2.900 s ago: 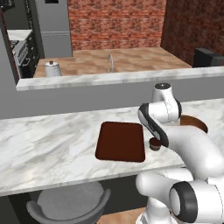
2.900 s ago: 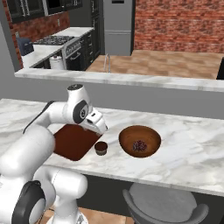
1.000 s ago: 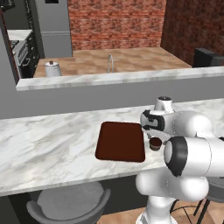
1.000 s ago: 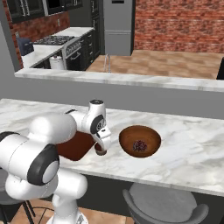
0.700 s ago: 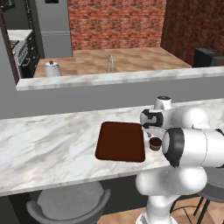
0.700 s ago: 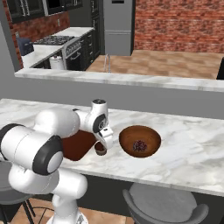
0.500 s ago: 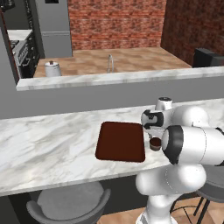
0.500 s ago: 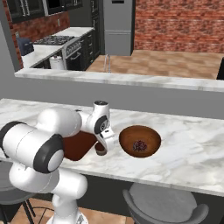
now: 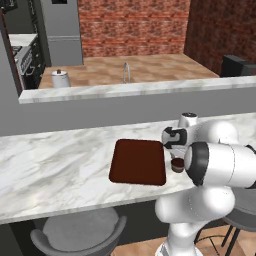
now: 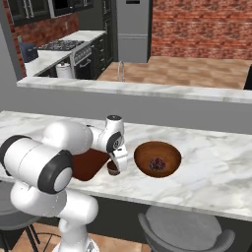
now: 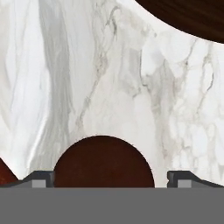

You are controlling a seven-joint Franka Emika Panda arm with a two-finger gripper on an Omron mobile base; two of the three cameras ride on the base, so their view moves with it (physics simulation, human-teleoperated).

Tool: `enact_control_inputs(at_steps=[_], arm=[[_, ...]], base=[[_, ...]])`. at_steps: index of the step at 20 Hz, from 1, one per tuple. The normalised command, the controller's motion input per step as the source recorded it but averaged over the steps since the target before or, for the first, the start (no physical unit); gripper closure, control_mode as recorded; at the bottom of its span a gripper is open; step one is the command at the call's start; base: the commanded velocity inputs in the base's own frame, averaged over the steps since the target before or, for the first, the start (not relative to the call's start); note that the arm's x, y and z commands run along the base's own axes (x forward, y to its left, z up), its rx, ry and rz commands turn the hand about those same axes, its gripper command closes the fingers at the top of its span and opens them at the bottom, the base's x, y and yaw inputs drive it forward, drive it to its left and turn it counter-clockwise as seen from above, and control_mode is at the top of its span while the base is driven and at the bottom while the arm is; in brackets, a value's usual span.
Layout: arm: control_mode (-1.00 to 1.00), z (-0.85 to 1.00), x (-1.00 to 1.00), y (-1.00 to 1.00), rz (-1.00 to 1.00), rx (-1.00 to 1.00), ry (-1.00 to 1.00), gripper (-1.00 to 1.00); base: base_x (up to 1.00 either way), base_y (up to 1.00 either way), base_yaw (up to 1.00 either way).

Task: Place the bowl with cake and the cupcake onto the tray.

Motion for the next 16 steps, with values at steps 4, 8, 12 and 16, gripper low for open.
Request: enact_control_inputs(at_steps=[4, 8, 12, 16], arm=[[-1.0, -0.29, 0.0, 0.0, -0.11, 0.0, -0.03, -1.0], [-1.0, -0.48, 0.0, 0.0, -0.1, 0.0, -0.05, -1.0], [-1.0, -0.46, 0.0, 0.14, -0.11, 0.0, -0.04, 1.0], [-1.0, -0.09, -0.03, 0.04, -0.13, 0.0, 0.0, 1.0]], base=[[0.0, 0.0, 0.0], [0.0, 0.0, 0.0], [0.0, 0.0, 0.0], [0.0, 0.0, 0.0]])
